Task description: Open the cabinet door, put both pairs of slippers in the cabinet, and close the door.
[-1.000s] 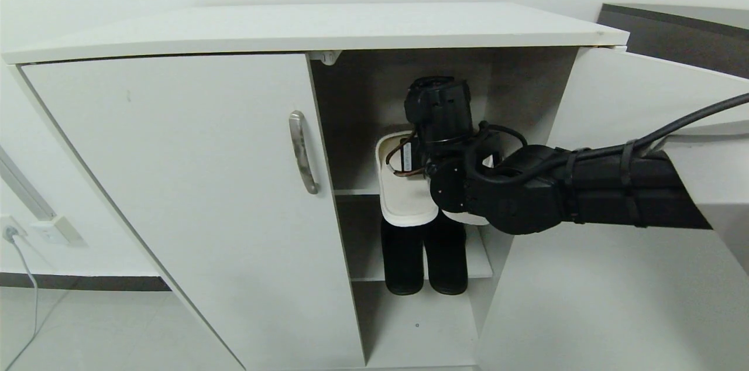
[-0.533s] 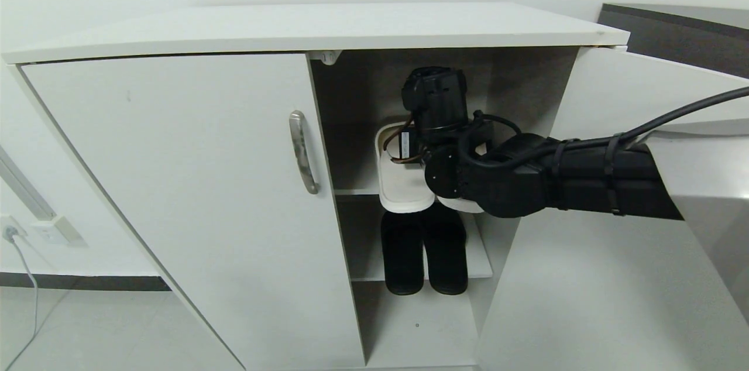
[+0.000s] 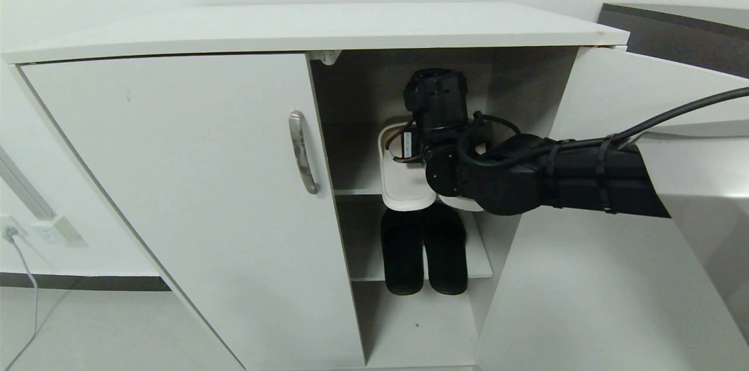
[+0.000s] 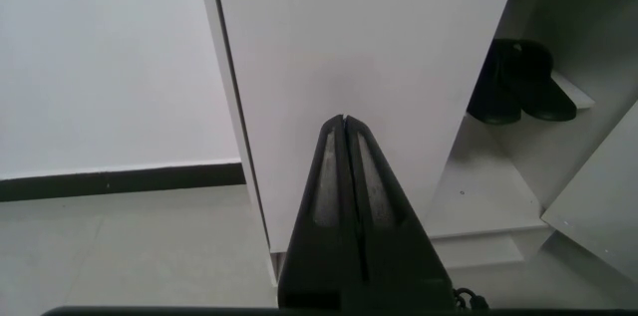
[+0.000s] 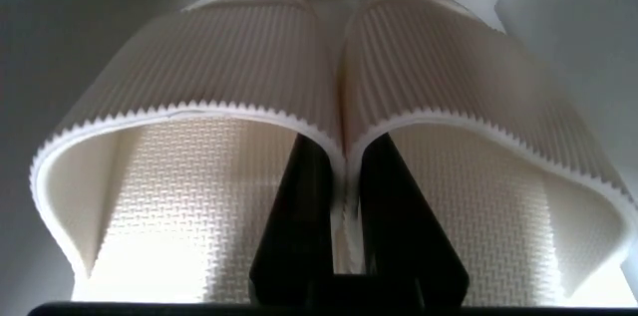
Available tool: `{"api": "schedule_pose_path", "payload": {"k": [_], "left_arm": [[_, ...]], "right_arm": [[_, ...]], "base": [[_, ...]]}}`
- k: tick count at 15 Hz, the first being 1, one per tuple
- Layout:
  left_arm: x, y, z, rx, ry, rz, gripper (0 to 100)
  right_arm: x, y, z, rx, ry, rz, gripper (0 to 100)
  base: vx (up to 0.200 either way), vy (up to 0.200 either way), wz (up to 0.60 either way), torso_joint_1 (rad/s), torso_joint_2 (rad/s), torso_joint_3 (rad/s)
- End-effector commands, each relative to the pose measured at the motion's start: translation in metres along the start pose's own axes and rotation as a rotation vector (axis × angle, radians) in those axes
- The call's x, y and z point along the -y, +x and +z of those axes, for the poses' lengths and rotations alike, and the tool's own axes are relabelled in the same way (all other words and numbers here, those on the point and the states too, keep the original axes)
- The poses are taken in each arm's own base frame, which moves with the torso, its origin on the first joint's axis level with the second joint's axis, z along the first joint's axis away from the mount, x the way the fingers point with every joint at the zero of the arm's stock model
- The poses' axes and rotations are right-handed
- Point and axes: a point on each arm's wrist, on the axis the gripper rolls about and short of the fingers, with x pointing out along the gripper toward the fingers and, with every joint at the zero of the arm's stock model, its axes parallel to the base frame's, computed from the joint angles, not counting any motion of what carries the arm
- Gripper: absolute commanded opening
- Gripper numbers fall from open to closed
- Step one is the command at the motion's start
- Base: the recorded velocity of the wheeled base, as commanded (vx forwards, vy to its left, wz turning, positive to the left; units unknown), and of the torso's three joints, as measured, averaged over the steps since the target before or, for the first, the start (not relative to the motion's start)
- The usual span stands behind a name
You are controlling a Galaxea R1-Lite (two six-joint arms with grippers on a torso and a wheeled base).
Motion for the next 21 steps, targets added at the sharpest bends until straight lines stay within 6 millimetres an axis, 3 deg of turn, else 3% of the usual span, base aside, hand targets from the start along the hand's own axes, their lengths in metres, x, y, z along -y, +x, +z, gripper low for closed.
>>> {"api": "schedule_pose_path", "payload": {"k": [1,3,4,9,14,18,20,21], "left_arm": [[0.0,0.0,0.0,-0.002,0.0,0.0,0],[0.0,0.0,0.0,-0.002,0.0,0.0,0],[0.0,0.0,0.0,-0.002,0.0,0.0,0],[0.0,0.0,0.0,-0.002,0.0,0.0,0],[0.0,0.0,0.0,-0.002,0.0,-0.001,0],[0.0,0.0,0.0,-0.002,0.0,0.0,0],[0.0,0.0,0.0,-0.002,0.0,0.0,0],[0.0,0.0,0.0,-0.002,0.001,0.0,0]], "right_arm": [[-0.001,0.002,-0.003,-0.004,-0.004,-0.001,0],[-0.001,0.002,-0.003,-0.005,-0.005,-0.001,0],[-0.001,0.002,-0.003,-0.005,-0.005,-0.001,100],[-0.001,0.0,-0.004,-0.01,-0.01,0.001,100],[0.002,-0.029,0.002,-0.022,-0.029,0.036,100],[0.016,-0.091,0.009,-0.04,-0.043,0.125,100],[0.027,-0.134,0.001,-0.078,-0.026,0.257,100],[0.031,-0.142,-0.001,-0.088,-0.024,0.287,100]], "base": [[0.0,0.0,0.0,0.0,0.0,0.0],[0.0,0.0,0.0,0.0,0.0,0.0],[0.0,0.0,0.0,0.0,0.0,0.0],[0.0,0.0,0.0,0.0,0.0,0.0],[0.0,0.0,0.0,0.0,0.0,0.0],[0.0,0.0,0.0,0.0,0.0,0.0],[0.0,0.0,0.0,0.0,0.0,0.0],[0.0,0.0,0.0,0.0,0.0,0.0]]}}
